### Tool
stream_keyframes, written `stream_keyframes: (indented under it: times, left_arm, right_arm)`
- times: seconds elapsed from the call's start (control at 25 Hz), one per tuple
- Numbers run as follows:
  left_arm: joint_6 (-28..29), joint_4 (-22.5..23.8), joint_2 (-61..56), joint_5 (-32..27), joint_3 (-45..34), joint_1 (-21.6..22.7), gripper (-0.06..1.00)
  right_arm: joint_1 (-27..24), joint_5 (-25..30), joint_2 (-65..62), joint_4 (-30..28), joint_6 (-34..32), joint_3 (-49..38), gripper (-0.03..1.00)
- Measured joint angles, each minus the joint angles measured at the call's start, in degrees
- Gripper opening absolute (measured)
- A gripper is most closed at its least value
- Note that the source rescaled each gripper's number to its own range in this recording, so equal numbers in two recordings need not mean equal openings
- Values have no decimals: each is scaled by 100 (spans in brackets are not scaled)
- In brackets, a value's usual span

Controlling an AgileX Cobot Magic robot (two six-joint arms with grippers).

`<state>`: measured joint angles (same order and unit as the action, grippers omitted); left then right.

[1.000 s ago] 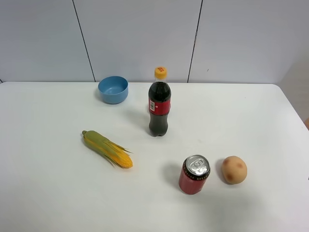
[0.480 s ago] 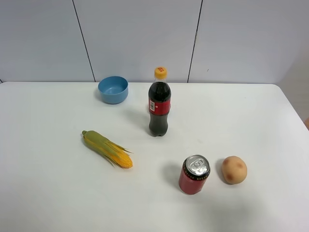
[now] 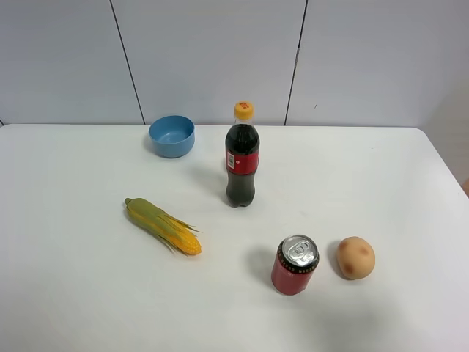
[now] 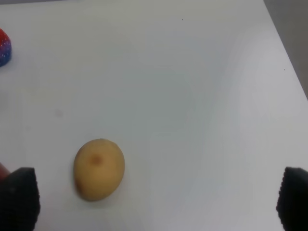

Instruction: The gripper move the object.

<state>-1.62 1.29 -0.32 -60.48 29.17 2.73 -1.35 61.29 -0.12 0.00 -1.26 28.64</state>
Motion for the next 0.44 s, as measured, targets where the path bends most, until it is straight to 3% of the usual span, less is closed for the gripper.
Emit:
stream_keyframes:
  times: [0.44]
  left_arm:
    - [0,0,0,0,0,0,100]
  right_arm:
    - [0,0,0,0,0,0,100]
